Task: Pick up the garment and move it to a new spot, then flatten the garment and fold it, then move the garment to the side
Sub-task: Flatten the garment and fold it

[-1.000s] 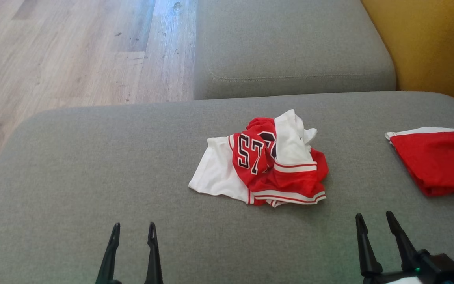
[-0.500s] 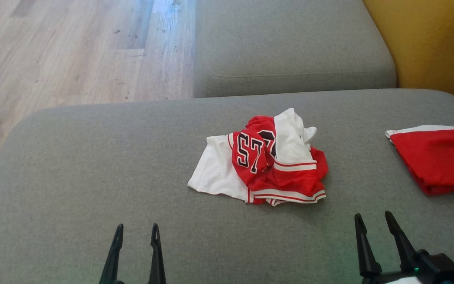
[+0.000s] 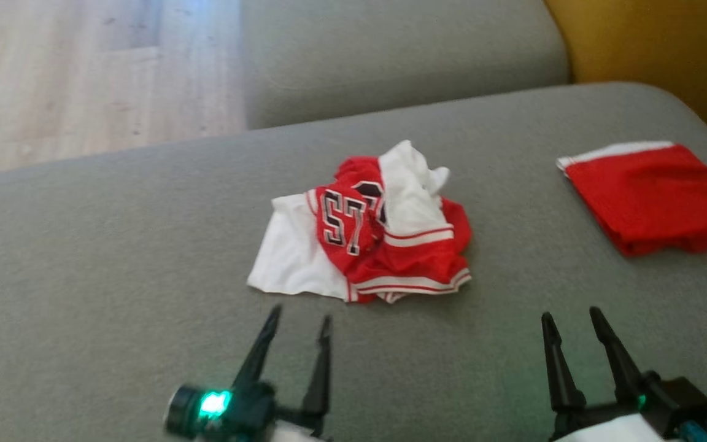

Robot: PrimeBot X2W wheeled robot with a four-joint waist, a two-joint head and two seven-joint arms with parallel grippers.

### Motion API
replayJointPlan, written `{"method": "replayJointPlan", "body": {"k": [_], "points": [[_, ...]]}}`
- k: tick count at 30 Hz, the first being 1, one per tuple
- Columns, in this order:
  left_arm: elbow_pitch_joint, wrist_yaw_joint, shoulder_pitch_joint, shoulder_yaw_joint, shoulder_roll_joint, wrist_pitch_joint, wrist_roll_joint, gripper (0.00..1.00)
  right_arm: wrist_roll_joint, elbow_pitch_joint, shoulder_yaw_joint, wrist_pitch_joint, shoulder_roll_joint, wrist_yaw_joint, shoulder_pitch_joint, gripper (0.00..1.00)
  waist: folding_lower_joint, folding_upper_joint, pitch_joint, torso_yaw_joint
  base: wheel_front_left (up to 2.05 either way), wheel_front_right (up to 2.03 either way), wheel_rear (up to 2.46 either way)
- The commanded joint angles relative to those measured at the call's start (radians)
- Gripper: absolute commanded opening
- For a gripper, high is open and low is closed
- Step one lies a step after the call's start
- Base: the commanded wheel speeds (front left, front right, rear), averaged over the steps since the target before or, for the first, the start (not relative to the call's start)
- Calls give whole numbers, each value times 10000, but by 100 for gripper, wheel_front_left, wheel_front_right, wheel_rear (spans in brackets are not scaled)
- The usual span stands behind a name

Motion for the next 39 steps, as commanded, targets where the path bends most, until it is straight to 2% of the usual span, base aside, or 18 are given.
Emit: {"method": "replayJointPlan", "body": {"k": [1,6,11,18,22,25,26,27,28,29,37,39], "points": [[-159,-32,-677,104,-121,-80,-87,100,-79,-369,245,-111,-242,69,-560,100,-1,0,386,-463,0,0,0],[1226,-191,-2760,-1286,-121,367,-139,100,-57,-538,369,-111,-344,69,-997,100,-1,0,1294,-1275,0,0,0],[1969,89,-4697,-2548,-121,943,-791,100,-38,-560,410,-111,-351,69,-1400,100,-1,0,2035,-1997,0,0,0],[3338,1043,-6592,-3930,-121,2112,-1193,100,34,-582,603,-111,-248,69,-1760,100,-1,0,2727,-2700,0,0,0],[4544,1648,-7238,-4184,-122,2441,-986,100,70,-583,668,-111,-186,69,-1890,100,-1,0,2932,-2852,0,0,0],[5343,1924,-7446,-4169,-122,2435,-924,100,76,-589,619,-111,-150,69,-1923,100,-1,0,2990,-2861,0,0,0],[5532,1977,-7485,-4137,-122,2385,-945,93,71,-591,591,-111,-140,69,-1920,100,-1,0,2996,-2843,0,0,0],[5666,2003,-7517,-4105,-122,2289,-980,54,63,-593,560,-111,-131,69,-1912,100,-1,0,2994,-2814,0,0,0],[5789,2008,-7539,-4092,-122,2196,-1006,22,56,-588,536,-111,-122,69,-1903,100,-1,0,2981,-2776,0,0,0],[5892,1964,-7539,-4087,-122,2128,-1063,0,49,-576,538,-111,-114,69,-1895,100,-1,0,2955,-2735,0,0,0],[5647,1390,-7654,-4026,-122,1435,-1820,0,32,-486,660,-111,-72,69,-1939,100,-1,0,2544,-2433,0,0,0],[5302,938,-7781,-3987,-122,1254,-2252,0,26,-439,726,-111,-65,69,-1950,100,-1,0,2343,-2403,0,0,0]]}}
